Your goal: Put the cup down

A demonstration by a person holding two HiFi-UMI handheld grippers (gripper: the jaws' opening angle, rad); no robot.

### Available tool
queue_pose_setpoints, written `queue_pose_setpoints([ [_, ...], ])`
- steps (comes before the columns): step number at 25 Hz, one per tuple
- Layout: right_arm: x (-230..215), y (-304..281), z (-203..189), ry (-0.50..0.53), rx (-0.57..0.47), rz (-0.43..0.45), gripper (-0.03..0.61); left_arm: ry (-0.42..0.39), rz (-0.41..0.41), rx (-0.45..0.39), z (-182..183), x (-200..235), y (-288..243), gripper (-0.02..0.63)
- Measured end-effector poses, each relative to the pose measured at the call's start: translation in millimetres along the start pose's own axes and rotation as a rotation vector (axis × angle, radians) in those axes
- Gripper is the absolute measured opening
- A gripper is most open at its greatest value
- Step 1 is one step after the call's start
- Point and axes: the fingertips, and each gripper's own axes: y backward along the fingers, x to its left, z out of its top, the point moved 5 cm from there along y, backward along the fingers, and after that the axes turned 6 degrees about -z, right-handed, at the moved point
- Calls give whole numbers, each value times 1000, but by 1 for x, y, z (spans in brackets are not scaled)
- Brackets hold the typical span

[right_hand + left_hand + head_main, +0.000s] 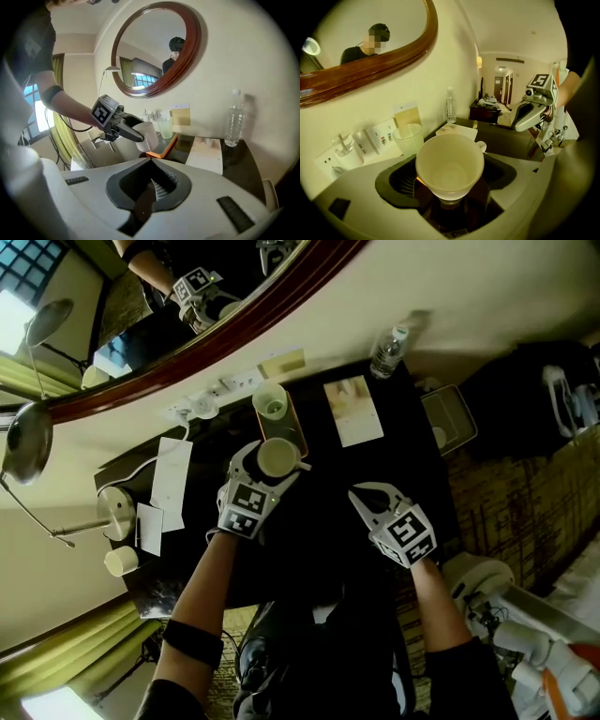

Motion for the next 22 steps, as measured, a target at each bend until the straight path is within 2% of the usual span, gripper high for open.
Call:
queue_pose_setpoints([
  [9,15,-19,19,32,-11,110,2,7,58,33,12,19,-20,413],
  [12,19,-24,22,45,-10,132,2,7,55,46,10,24,-29,414],
  [16,19,-24,21,51,-3,147,2,12,46,59,5,26,-37,414],
  [22,12,-21,16,27,-5,138,2,44,91,32,7,28,-39,414],
])
